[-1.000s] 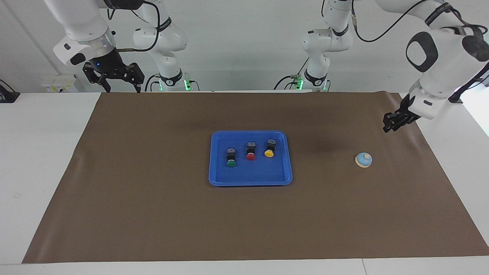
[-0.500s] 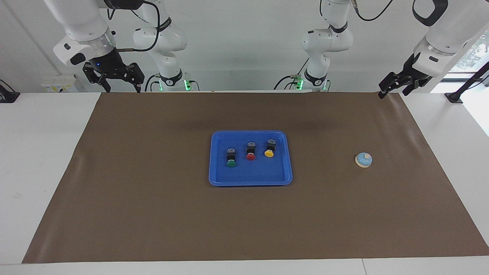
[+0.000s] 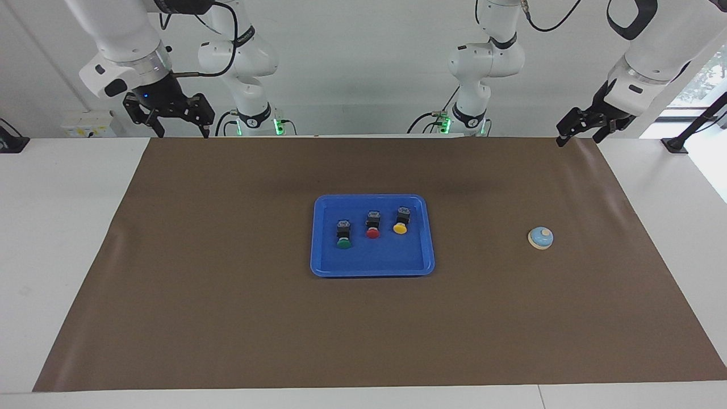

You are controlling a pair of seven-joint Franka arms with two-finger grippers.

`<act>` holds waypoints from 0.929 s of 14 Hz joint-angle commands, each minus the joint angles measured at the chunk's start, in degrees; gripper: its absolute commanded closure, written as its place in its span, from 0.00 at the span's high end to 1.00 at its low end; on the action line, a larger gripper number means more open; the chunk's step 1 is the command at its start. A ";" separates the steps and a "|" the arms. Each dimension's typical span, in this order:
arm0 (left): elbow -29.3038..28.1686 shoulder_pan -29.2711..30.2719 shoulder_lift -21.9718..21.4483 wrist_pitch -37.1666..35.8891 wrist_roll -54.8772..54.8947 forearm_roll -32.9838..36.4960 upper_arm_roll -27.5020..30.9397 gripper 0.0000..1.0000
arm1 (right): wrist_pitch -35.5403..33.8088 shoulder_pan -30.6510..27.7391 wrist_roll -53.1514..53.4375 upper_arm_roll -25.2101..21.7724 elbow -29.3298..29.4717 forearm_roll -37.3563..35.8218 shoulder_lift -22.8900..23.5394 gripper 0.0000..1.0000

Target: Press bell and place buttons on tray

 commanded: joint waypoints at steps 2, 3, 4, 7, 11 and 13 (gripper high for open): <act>3.31 -0.61 2.35 -1.13 -0.25 0.83 0.15 1.00 | 0.42 -1.22 -0.74 0.95 -1.03 -0.59 -0.95 1.00; 3.49 -0.70 2.89 -1.05 -0.25 0.91 0.15 1.00 | 0.42 -1.31 -0.74 0.95 -1.12 -0.59 -0.95 1.00; 3.58 -0.88 3.50 -0.70 -0.25 0.83 0.06 1.00 | 0.42 -1.22 -0.74 0.95 -1.03 -0.59 -0.95 1.00; 3.75 -1.05 3.77 -1.13 -0.34 0.92 0.15 1.00 | 0.42 -1.22 -0.74 0.95 -1.03 -0.50 -0.95 1.00; 4.98 -1.05 4.12 -1.13 -0.25 0.83 0.15 1.00 | 0.42 -1.22 -0.74 0.95 -1.12 -0.59 -0.95 1.00; 4.98 -0.97 4.12 -0.70 -0.25 0.74 0.15 1.00 | 0.42 -1.22 -0.74 0.95 -1.03 -0.50 -0.95 1.00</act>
